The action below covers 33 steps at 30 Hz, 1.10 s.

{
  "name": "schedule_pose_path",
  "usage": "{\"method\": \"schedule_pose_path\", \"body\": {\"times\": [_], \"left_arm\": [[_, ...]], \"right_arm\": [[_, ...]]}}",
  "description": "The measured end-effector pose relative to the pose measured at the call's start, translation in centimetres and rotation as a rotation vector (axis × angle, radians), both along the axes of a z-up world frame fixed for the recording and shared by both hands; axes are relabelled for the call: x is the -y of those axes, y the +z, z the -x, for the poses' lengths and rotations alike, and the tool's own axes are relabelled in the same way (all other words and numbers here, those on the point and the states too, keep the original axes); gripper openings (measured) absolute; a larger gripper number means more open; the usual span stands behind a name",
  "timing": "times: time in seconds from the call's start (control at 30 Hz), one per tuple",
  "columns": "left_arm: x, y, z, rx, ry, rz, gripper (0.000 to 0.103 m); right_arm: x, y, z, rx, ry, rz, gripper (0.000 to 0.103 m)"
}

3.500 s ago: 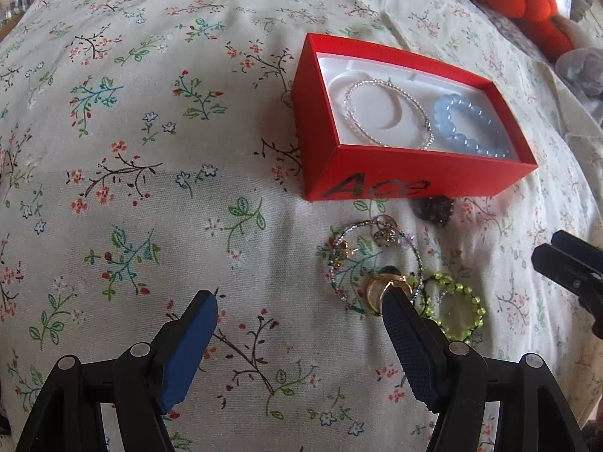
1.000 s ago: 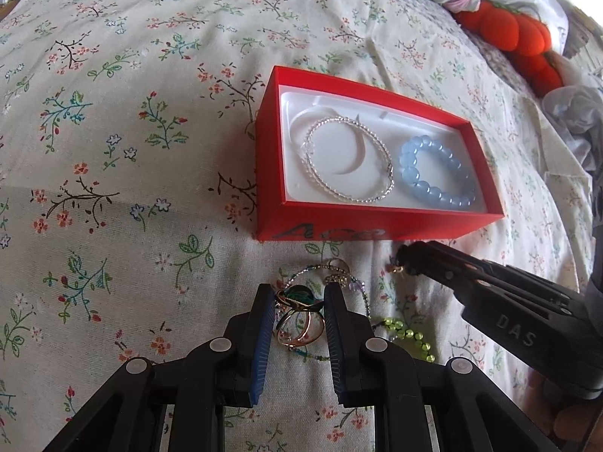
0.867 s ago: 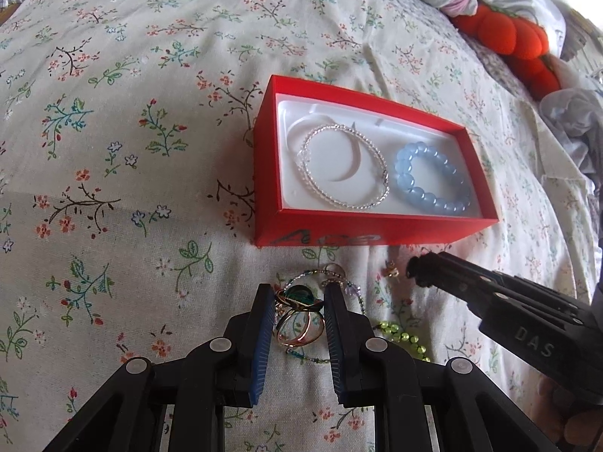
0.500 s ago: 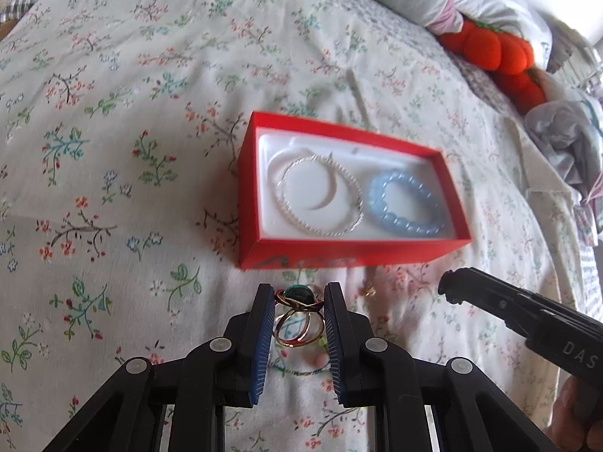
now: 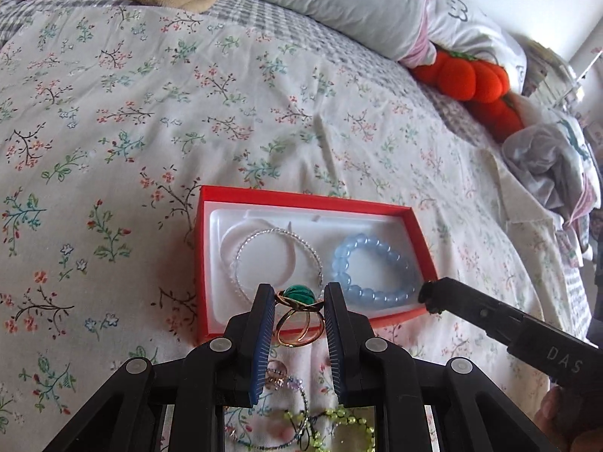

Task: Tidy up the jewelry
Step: 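Carry the ring and hair clip into the red box and open both tools, then move both open tools back over the remaining bracelets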

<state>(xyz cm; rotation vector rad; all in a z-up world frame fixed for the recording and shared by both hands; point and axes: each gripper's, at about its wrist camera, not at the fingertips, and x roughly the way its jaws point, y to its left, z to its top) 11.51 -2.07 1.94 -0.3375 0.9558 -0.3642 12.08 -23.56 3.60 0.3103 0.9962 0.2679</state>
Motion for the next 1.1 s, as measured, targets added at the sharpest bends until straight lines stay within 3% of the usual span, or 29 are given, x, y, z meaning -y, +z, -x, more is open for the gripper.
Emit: {"method": "schedule_pose_path", "body": {"times": [0.53, 0.57, 0.63, 0.67, 0.8, 1.1], "left_arm": [[1.5, -1.6, -1.8, -0.016, 0.036, -0.027, 0.022], [1.5, -1.6, -1.9, -0.02, 0.043, -0.033, 0.024], [1.4, -1.6, -1.8, -0.027, 0.051, -0.041, 0.039], [1.4, -1.5, -1.6, -0.028, 0.054, -0.043, 0.042], [1.3, -1.0, -1.0, -0.028, 0.048, -0.045, 0.044], [1.2, -0.3, 1.4, -0.027, 0.024, -0.11, 0.051]], "right_arm": [[0.0, -1.3, -1.3, -0.007, 0.017, 0.043, 0.015], [-0.1, -1.3, -1.3, -0.006, 0.023, 0.047, 0.015], [-0.1, -1.3, -1.4, -0.015, 0.035, 0.039, 0.016], [-0.1, -1.3, -1.4, -0.017, 0.037, 0.03, 0.018], [0.0, -0.9, -1.0, -0.012, 0.043, 0.026, 0.029], [0.3, 0.3, 0.7, 0.002, 0.042, 0.006, 0.03]]}}
